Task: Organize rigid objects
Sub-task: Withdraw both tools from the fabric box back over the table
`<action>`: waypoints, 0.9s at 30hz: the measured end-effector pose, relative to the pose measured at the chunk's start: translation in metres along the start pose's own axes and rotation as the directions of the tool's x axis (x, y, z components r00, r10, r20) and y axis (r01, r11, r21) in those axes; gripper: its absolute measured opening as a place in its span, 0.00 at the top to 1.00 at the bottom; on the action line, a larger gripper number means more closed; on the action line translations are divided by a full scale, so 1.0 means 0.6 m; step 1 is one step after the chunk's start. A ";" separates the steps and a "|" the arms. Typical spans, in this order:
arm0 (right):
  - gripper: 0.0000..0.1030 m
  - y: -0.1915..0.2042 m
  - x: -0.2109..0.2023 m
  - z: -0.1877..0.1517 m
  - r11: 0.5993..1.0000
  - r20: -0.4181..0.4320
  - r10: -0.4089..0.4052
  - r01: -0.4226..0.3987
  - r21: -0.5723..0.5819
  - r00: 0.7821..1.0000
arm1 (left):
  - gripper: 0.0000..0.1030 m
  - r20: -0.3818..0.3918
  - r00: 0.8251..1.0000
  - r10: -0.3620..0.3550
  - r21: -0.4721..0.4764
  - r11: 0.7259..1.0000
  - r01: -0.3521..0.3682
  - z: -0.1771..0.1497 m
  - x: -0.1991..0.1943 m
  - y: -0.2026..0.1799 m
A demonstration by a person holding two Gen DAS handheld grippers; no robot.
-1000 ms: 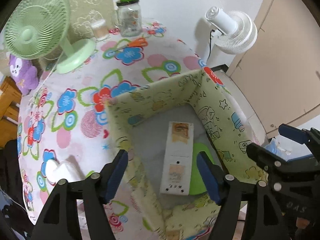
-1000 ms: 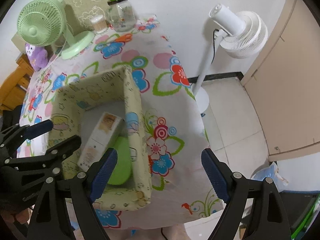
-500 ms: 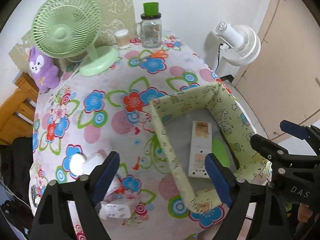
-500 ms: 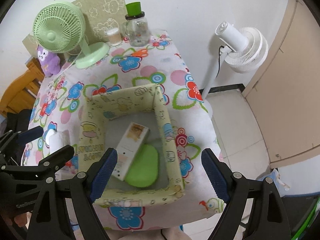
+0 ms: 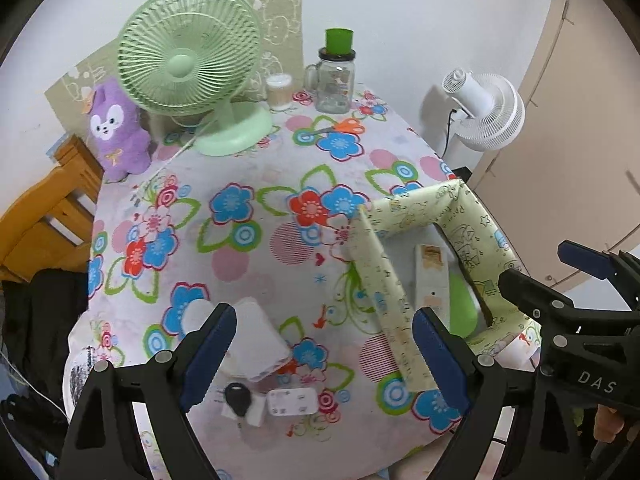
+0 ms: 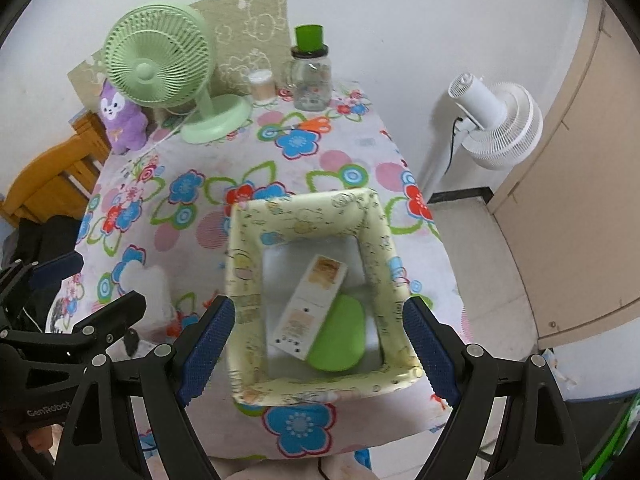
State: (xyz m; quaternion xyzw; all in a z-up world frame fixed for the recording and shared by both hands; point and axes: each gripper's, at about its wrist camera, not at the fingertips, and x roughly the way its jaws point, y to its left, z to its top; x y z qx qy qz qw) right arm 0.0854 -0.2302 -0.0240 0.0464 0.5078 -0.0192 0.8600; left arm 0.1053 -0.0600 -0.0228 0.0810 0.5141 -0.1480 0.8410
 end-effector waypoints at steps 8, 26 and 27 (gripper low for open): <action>0.15 0.058 -0.021 0.001 1.000 0.030 0.003 -0.002 -0.027 1.000 | 0.11 0.028 1.000 0.008 -0.018 1.000 -0.007 -0.017 -0.028 0.056; 0.15 0.184 -0.056 -0.017 1.000 0.081 0.006 -0.004 -0.028 0.997 | 0.11 0.074 0.997 0.004 -0.011 1.000 -0.003 -0.057 -0.079 0.171; 0.15 0.190 -0.058 -0.019 1.000 0.084 0.007 -0.005 -0.028 0.996 | 0.11 0.076 0.997 0.004 -0.010 1.000 -0.003 -0.059 -0.081 0.176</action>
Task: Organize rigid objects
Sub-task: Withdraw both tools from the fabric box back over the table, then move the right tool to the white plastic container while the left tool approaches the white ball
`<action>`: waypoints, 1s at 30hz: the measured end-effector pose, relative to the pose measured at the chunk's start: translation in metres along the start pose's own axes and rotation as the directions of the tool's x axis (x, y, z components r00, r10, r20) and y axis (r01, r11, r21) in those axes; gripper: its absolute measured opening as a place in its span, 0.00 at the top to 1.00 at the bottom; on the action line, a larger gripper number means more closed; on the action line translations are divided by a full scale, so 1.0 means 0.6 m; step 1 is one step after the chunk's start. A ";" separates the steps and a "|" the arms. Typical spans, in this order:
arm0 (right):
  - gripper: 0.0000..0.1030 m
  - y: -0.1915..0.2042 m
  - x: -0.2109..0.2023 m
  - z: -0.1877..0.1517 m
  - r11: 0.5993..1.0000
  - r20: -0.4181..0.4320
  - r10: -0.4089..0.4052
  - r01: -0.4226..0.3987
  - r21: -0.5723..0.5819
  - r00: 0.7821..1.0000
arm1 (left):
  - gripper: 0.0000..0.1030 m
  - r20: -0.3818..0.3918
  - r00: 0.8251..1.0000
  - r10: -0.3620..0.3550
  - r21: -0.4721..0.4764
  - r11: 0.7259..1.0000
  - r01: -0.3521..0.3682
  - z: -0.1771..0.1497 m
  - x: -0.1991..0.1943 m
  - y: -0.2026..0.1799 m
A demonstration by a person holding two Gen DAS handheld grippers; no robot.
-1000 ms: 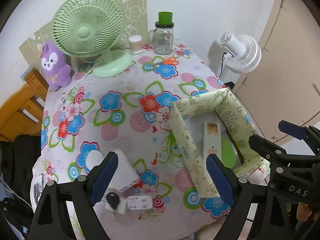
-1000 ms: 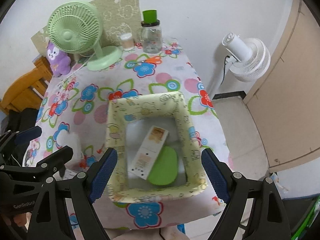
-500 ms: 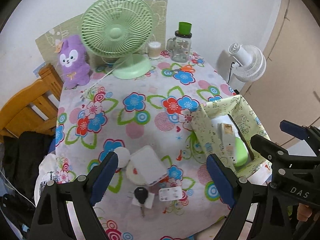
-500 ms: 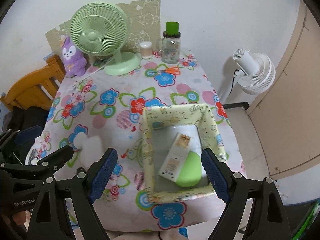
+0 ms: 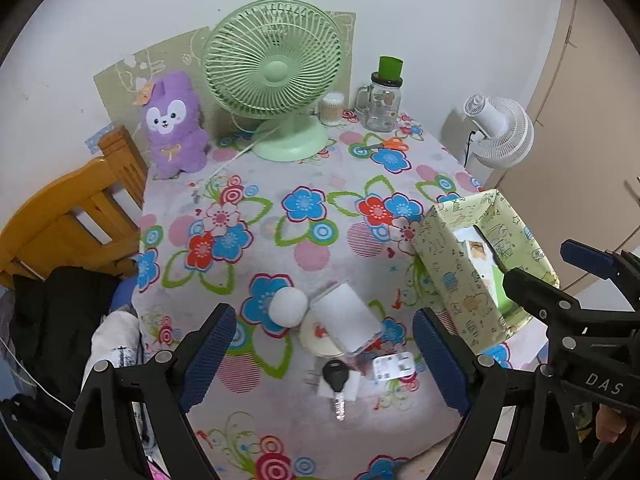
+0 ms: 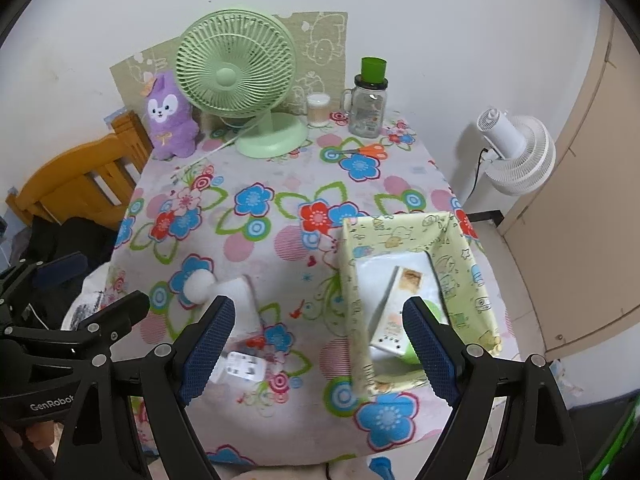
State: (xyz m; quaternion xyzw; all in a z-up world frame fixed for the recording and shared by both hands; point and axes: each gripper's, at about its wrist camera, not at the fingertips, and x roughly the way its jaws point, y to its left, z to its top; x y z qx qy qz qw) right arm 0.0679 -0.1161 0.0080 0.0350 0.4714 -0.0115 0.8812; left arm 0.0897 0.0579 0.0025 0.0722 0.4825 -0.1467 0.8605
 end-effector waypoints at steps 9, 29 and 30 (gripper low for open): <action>0.15 0.043 -0.013 -0.014 0.999 0.027 0.032 -0.033 0.026 0.999 | 0.11 0.000 1.000 0.004 0.006 1.000 -0.004 -0.024 -0.010 0.049; 0.15 0.091 0.035 -0.055 0.999 -0.047 -0.022 0.024 0.040 0.999 | 0.11 -0.050 0.998 -0.034 0.017 0.999 0.034 -0.062 0.030 0.103; 0.15 0.093 0.038 -0.056 0.999 -0.048 -0.025 0.027 0.039 0.999 | 0.11 -0.056 0.998 -0.035 0.018 0.999 0.036 -0.062 0.034 0.104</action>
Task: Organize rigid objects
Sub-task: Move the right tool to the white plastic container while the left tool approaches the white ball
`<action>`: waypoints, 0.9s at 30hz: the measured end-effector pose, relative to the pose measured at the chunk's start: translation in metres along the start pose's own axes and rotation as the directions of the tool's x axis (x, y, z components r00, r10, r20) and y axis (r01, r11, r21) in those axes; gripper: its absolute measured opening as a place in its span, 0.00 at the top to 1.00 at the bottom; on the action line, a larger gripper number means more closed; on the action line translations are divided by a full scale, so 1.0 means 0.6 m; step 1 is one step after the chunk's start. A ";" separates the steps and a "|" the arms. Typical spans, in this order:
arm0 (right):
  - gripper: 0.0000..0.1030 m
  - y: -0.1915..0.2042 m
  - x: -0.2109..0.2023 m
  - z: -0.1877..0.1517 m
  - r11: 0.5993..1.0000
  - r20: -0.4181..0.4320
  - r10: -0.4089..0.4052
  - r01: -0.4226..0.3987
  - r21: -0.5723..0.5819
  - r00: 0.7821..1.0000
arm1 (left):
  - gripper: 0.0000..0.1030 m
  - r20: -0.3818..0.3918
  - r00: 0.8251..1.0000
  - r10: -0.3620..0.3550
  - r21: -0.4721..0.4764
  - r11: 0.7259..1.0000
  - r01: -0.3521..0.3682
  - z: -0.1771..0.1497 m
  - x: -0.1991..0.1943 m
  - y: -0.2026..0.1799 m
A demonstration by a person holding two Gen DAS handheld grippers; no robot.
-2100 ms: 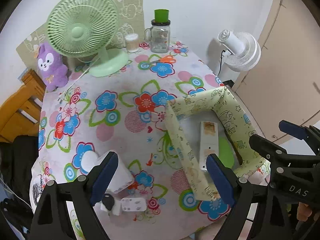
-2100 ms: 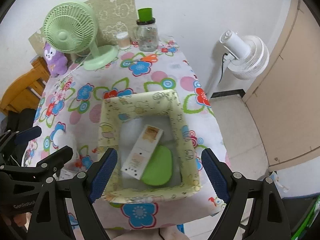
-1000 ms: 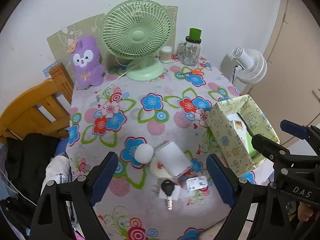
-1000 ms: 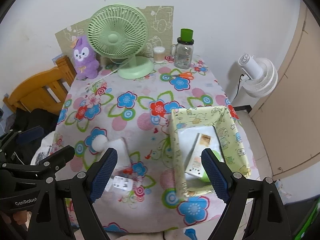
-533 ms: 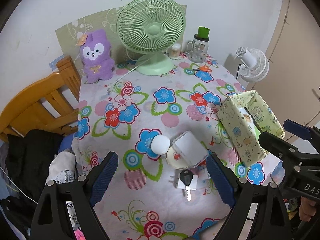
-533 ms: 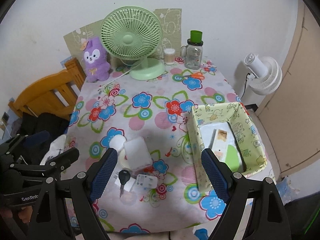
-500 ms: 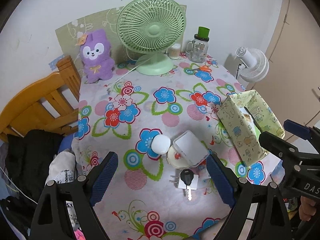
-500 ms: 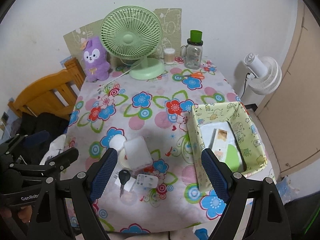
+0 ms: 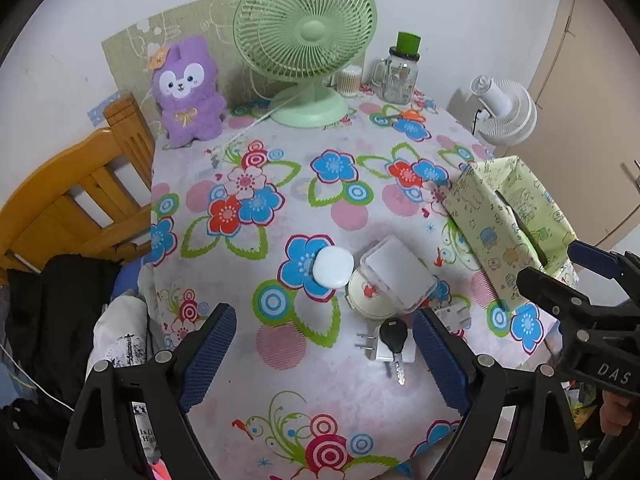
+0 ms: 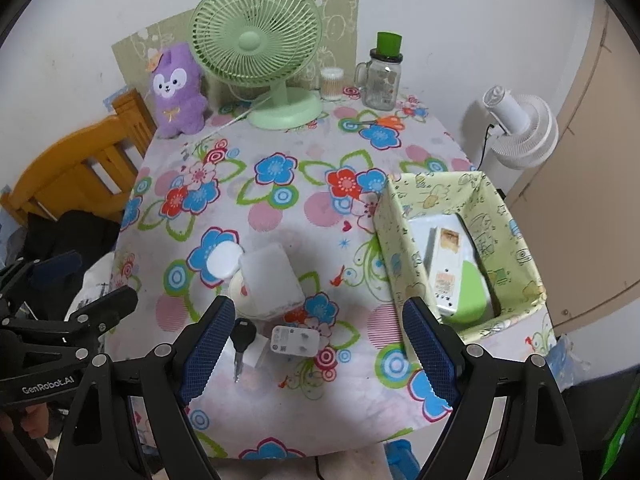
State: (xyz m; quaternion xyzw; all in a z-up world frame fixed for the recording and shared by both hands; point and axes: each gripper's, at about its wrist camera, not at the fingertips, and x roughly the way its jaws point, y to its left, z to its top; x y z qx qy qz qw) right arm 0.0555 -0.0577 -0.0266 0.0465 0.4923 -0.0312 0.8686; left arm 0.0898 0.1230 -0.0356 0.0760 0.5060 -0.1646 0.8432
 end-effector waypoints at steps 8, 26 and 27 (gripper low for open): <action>0.15 0.010 0.042 -0.001 1.000 -0.041 0.016 -0.016 -0.008 0.999 | 0.11 -0.029 1.000 0.006 0.030 1.000 -0.006 0.004 0.044 -0.001; 0.15 0.032 0.146 0.021 0.997 -0.110 0.033 -0.040 -0.059 0.993 | 0.14 -0.076 0.997 0.006 0.122 0.992 0.004 0.018 0.141 0.013; 0.15 0.034 0.149 0.020 0.997 -0.113 0.035 -0.042 -0.060 0.993 | 0.14 -0.077 0.997 0.006 0.125 0.992 0.004 0.019 0.147 0.014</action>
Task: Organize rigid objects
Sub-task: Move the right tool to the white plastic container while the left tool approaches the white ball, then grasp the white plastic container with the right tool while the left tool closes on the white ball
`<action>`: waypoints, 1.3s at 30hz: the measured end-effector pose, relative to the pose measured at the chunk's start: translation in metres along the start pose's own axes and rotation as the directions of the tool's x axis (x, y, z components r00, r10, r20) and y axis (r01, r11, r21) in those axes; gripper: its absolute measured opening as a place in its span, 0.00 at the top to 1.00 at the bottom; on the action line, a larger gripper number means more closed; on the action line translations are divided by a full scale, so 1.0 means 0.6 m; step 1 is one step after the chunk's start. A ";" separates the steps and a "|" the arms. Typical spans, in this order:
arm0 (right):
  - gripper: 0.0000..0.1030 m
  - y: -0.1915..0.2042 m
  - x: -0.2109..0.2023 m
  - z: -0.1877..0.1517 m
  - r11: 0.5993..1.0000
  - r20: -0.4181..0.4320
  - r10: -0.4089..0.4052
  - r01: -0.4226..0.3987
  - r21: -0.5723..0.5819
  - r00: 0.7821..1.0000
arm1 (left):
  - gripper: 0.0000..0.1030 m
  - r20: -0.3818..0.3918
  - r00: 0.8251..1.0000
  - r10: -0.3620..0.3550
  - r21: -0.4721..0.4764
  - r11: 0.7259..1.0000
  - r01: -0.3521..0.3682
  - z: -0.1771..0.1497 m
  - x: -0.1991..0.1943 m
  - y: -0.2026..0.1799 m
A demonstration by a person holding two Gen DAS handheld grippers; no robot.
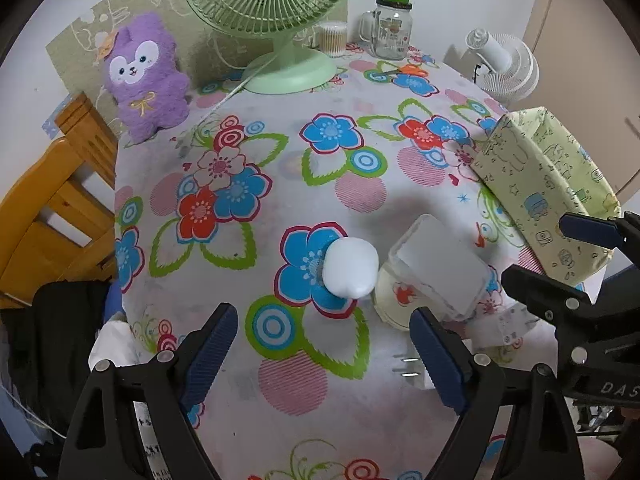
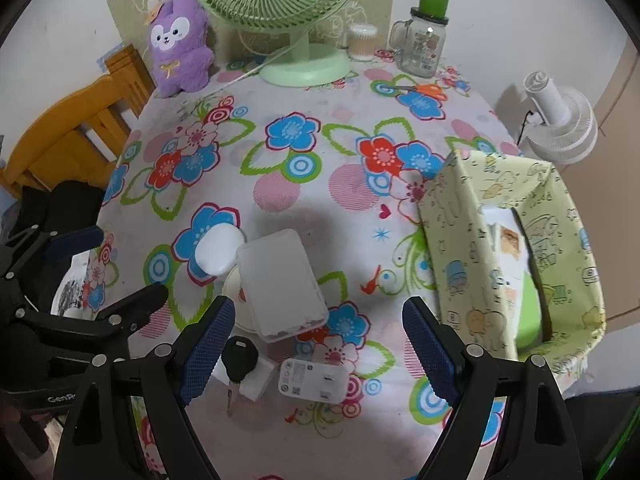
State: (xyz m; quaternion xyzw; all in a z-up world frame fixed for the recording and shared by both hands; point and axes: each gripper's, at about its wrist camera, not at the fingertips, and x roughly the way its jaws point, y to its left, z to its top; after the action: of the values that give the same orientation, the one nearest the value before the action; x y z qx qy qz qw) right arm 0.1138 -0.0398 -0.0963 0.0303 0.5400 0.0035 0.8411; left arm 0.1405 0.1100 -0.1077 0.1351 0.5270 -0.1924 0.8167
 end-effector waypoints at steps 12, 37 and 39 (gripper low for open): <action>0.15 0.016 0.056 0.007 0.999 -0.045 0.000 -0.002 -0.038 0.999 | 0.18 -0.046 0.998 -0.031 -0.001 1.000 0.031 0.002 0.053 0.020; 0.26 0.044 0.146 0.019 0.993 -0.140 0.022 -0.038 -0.116 0.990 | 0.18 -0.096 0.995 -0.013 0.083 0.996 0.021 -0.002 0.101 0.045; 0.31 0.049 0.154 0.021 0.989 -0.161 0.030 -0.053 -0.136 0.986 | 0.18 -0.103 0.994 -0.020 0.082 0.996 0.029 0.000 0.102 0.044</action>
State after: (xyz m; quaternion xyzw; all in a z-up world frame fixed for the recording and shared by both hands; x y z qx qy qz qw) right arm 0.1646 -0.0078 -0.1736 -0.0180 0.6030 0.0615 0.7952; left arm 0.1753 0.1232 -0.1631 0.1720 0.5612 -0.2171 0.7800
